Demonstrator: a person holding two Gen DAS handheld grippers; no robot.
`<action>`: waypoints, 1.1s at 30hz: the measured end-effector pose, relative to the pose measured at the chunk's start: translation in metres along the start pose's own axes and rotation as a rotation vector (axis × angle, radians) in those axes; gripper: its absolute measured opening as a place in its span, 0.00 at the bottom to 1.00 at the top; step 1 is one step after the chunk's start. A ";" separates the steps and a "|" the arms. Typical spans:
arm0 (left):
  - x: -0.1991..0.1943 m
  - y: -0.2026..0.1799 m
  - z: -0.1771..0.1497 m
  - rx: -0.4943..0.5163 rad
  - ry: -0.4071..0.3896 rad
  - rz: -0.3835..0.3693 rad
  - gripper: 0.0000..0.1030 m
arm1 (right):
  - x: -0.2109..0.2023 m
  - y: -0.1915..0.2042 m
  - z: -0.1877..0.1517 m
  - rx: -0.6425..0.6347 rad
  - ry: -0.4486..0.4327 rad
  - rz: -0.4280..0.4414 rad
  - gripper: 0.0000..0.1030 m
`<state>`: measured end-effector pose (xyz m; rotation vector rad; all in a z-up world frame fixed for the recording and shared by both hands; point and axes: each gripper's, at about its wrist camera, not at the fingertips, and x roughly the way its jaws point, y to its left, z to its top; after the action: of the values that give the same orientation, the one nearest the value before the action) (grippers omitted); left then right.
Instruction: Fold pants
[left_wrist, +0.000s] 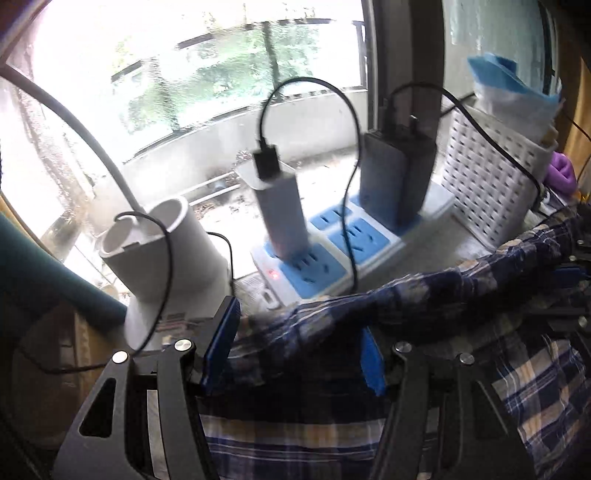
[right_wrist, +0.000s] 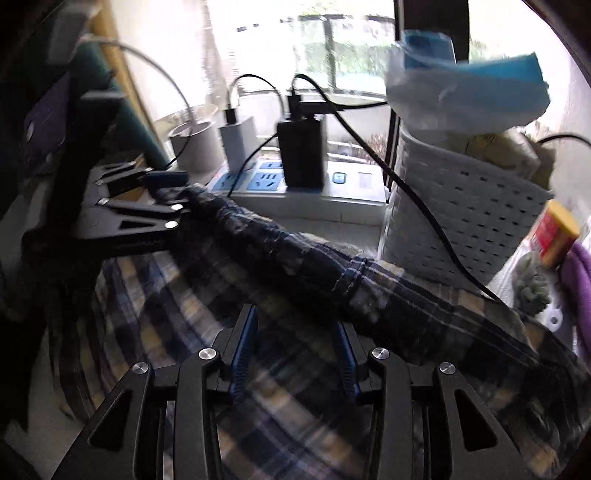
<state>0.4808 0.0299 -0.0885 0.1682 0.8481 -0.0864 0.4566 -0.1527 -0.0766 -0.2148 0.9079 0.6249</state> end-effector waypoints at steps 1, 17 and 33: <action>-0.001 0.004 0.001 -0.003 -0.010 0.014 0.58 | 0.004 -0.005 0.005 0.025 0.005 0.004 0.42; -0.094 0.064 -0.079 -0.008 0.009 0.097 0.58 | -0.062 -0.012 -0.022 0.050 -0.158 -0.145 0.42; -0.133 0.054 -0.190 -0.193 0.122 -0.052 0.58 | -0.163 -0.068 -0.173 0.190 -0.268 -0.413 0.67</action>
<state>0.2609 0.1193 -0.1054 -0.0302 0.9770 -0.0432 0.3068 -0.3486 -0.0591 -0.1380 0.6331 0.1763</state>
